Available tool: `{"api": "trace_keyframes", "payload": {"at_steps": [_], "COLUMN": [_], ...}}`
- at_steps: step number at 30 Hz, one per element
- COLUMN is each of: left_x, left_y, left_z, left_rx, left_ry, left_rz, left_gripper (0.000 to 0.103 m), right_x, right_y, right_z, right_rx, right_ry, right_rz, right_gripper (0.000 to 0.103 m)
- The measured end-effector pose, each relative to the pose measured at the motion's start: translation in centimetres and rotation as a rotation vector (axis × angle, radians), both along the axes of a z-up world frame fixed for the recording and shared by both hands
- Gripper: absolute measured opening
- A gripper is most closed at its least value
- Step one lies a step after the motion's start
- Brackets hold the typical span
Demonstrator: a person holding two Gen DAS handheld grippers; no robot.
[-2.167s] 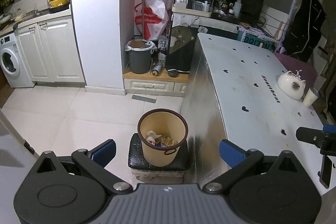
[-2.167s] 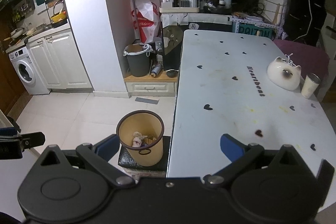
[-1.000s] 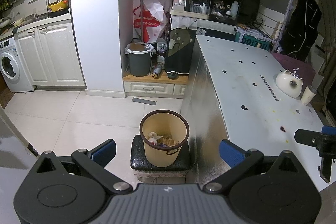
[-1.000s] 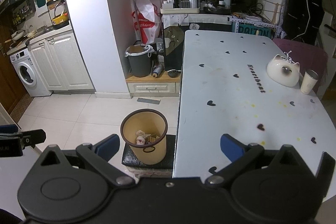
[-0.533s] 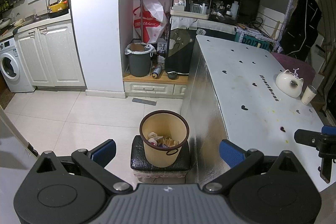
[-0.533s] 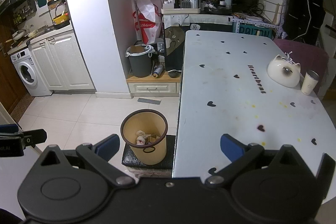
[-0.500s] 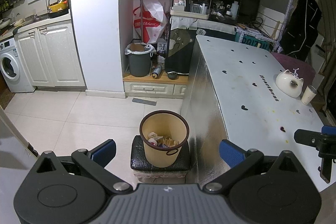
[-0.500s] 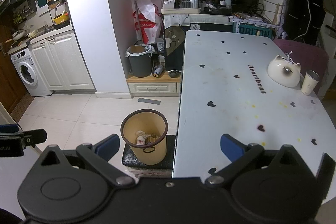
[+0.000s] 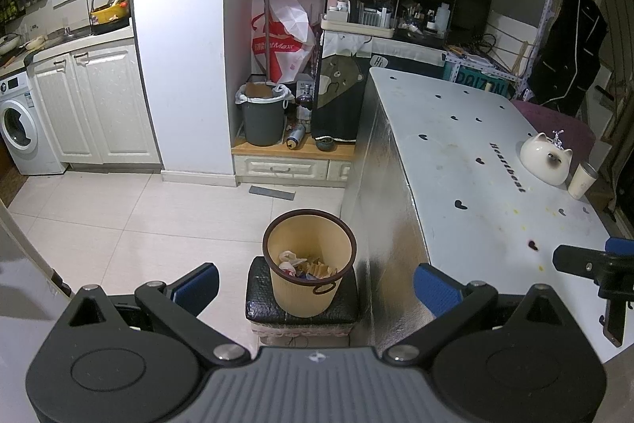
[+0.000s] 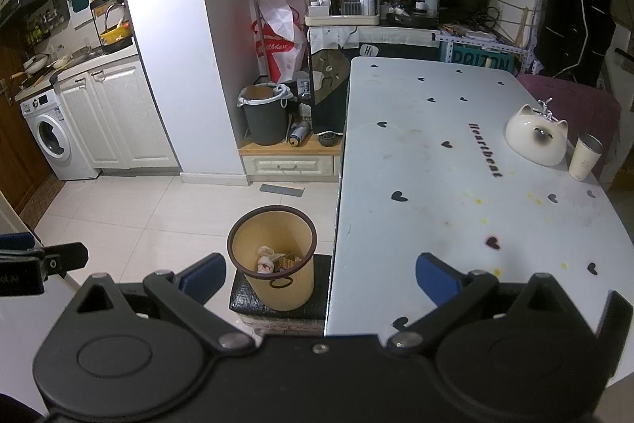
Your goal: Collect trash
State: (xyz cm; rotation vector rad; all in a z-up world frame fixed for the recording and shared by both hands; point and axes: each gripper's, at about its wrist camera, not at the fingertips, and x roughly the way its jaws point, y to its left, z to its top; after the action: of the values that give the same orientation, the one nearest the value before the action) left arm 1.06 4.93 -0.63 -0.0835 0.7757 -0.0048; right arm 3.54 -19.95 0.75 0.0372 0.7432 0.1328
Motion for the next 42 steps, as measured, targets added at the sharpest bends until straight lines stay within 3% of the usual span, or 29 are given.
{"api": "trace_keyframes", "payload": {"at_steps": [42], "left_x": [0.76], "left_y": [-0.61], "left_z": [0.55], "left_rx": [-0.006], "left_ry": [-0.007], "left_rz": [-0.009], "left_gripper": [0.103], "right_x": [0.42], "right_y": [-0.15], "right_z": [0.18], "right_rx": [-0.009], "right_ry": [0.003], "right_rz": [0.005], "right_gripper": [0.103]}}
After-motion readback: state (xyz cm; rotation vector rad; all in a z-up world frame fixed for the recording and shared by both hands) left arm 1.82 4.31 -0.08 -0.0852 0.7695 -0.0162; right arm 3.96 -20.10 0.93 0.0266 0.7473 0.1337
